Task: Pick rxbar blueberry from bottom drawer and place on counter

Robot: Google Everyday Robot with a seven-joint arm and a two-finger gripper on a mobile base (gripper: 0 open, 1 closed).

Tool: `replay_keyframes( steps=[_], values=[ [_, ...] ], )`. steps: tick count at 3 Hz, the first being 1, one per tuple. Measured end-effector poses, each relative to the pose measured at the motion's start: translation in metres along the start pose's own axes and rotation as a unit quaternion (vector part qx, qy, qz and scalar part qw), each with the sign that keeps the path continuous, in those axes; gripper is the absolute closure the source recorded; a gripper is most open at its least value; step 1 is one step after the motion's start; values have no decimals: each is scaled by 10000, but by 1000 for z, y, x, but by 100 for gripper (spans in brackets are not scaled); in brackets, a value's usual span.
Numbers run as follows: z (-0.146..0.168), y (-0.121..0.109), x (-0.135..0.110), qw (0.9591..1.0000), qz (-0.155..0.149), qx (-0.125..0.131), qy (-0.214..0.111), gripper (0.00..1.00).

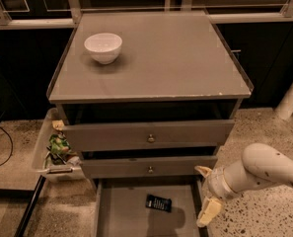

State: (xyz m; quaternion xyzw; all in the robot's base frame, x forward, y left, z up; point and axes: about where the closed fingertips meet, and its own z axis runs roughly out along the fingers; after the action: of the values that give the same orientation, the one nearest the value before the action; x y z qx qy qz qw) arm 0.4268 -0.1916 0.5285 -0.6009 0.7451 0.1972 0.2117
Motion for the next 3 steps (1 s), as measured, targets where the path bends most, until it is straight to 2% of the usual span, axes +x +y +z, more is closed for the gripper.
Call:
replay_keyframes(
  steps=[1, 2, 3],
  values=[
    [0, 0, 0, 10000, 0, 0, 0, 0],
    [18, -10, 8, 10000, -12, 81, -8, 0],
    [47, -37, 23, 9990, -191, 375, 171, 0]
  ],
)
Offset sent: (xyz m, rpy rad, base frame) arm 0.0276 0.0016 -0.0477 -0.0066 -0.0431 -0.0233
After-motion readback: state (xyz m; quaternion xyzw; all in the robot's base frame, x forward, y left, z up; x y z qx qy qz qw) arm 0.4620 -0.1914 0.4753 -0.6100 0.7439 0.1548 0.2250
